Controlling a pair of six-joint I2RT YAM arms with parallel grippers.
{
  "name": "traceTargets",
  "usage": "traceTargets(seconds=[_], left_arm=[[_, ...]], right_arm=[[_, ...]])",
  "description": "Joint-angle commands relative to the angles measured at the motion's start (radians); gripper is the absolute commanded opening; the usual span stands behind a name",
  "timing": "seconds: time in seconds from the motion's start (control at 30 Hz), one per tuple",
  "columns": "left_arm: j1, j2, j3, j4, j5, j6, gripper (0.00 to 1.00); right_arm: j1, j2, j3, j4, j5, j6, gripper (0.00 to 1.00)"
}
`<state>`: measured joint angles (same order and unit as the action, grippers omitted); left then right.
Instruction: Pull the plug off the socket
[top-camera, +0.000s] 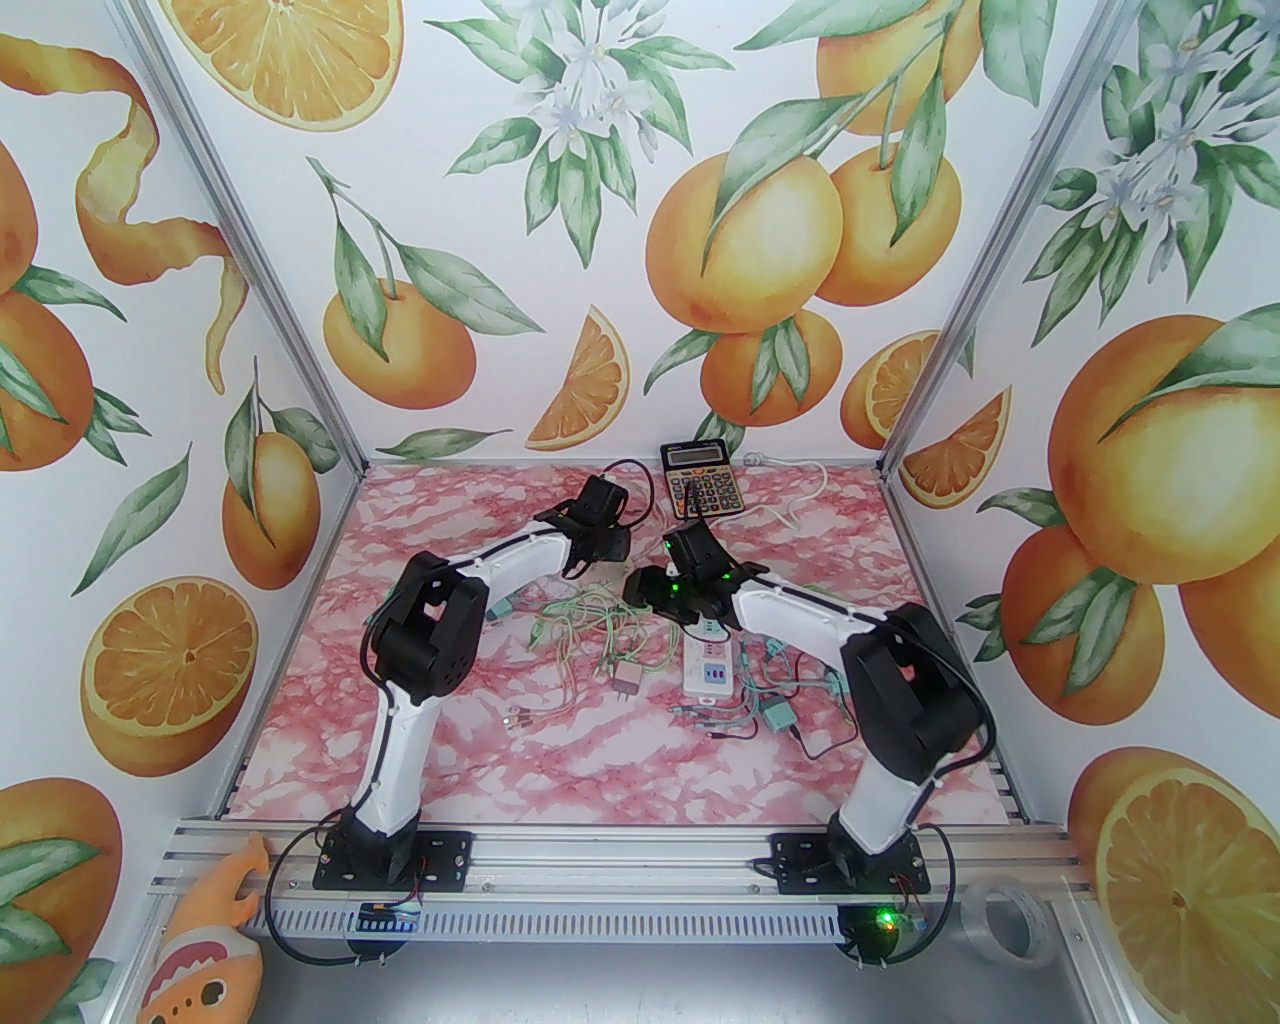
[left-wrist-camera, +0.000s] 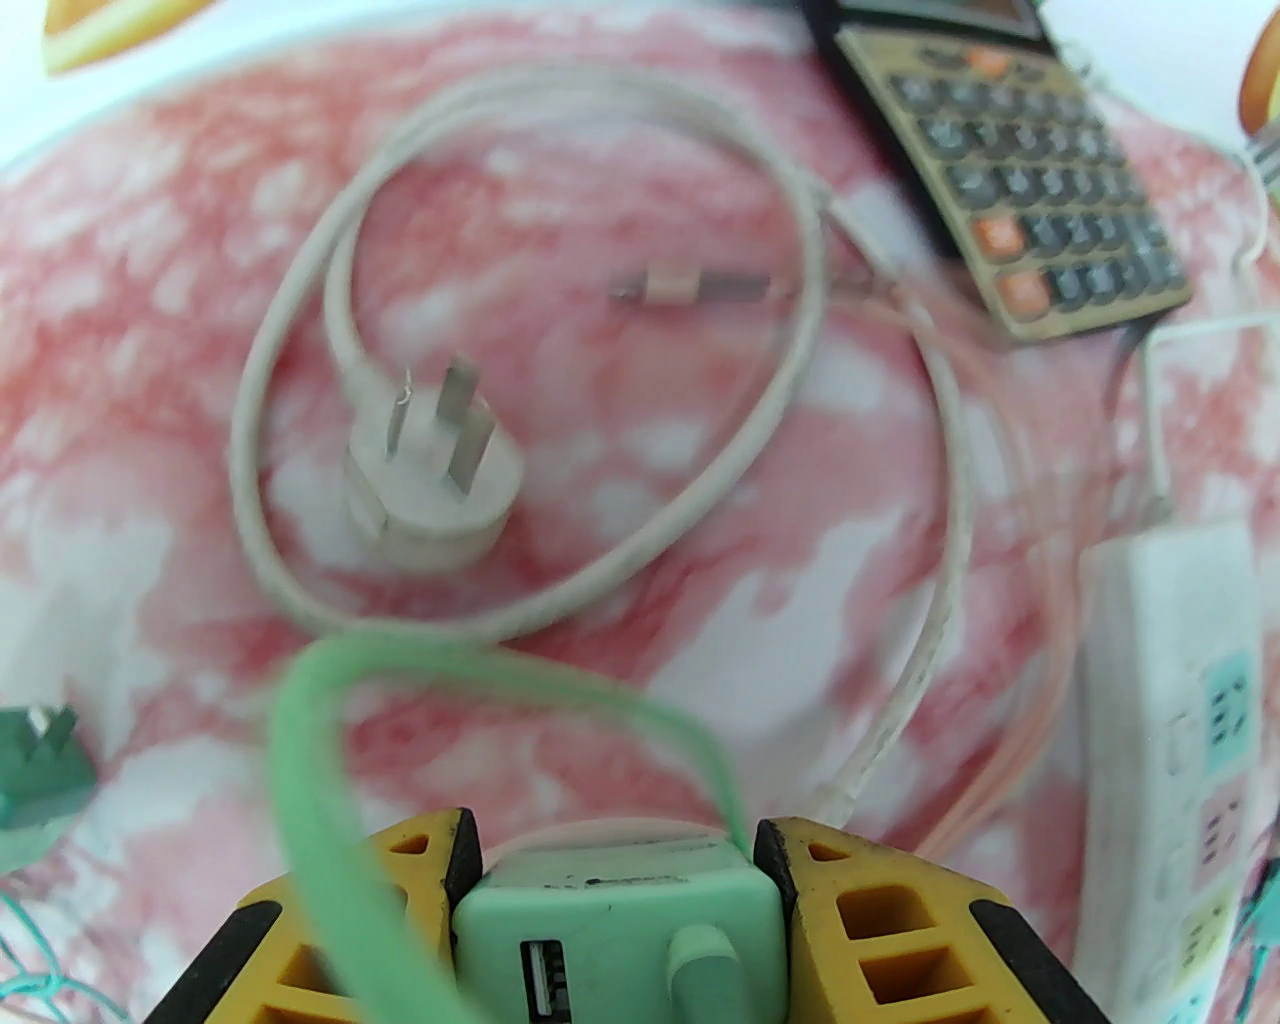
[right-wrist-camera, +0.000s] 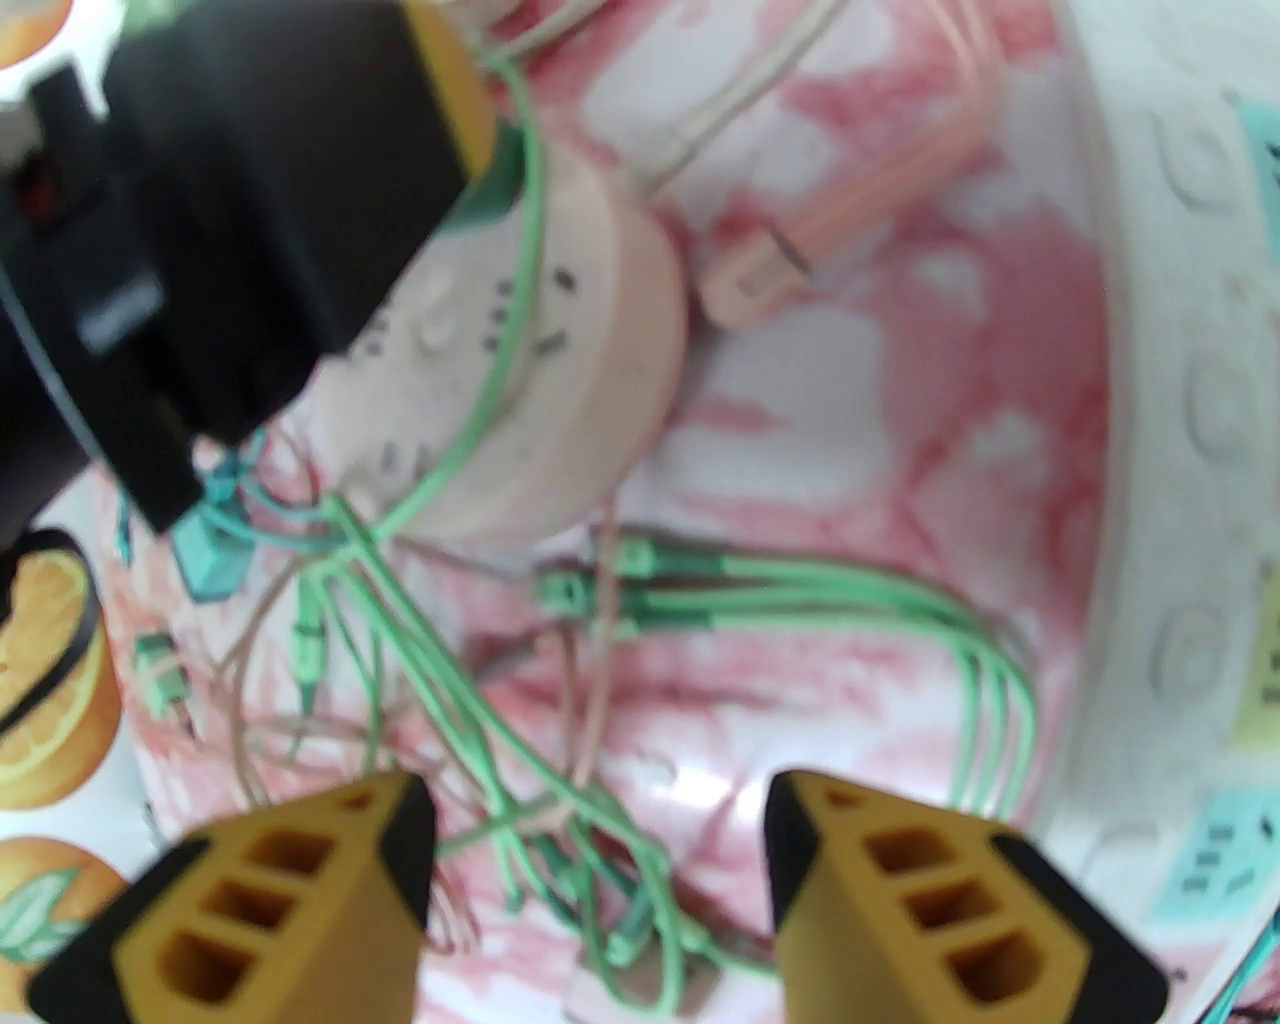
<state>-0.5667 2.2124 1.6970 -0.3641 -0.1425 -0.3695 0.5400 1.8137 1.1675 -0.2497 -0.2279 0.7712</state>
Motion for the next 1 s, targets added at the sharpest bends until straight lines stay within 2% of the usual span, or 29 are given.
traceTargets(seconds=[0.0,0.17,0.4,0.5,0.77,0.97], left_arm=[[-0.009,0.017,0.001,0.024,-0.031,0.019,0.33],[-0.009,0.019,-0.008,0.033,-0.080,0.040,0.33],[0.008,-0.006,0.000,0.053,-0.151,0.117,0.33],[0.015,0.022,0.036,0.024,-0.107,0.120,0.32],[0.004,0.051,0.025,0.025,-0.071,0.034,0.32],[0.002,0.064,0.046,-0.007,-0.101,-0.041,0.33]], right_arm=[[-0.017,0.065,0.072,0.014,0.002,0.016,0.56],[-0.045,0.158,0.152,0.028,-0.019,0.025,0.50],[-0.056,0.237,0.241,0.015,-0.053,0.023,0.48],[-0.057,0.270,0.266,0.009,-0.051,0.026,0.46],[-0.060,0.358,0.320,0.122,-0.106,0.120,0.46],[-0.049,0.394,0.323,0.228,-0.156,0.210,0.48]])
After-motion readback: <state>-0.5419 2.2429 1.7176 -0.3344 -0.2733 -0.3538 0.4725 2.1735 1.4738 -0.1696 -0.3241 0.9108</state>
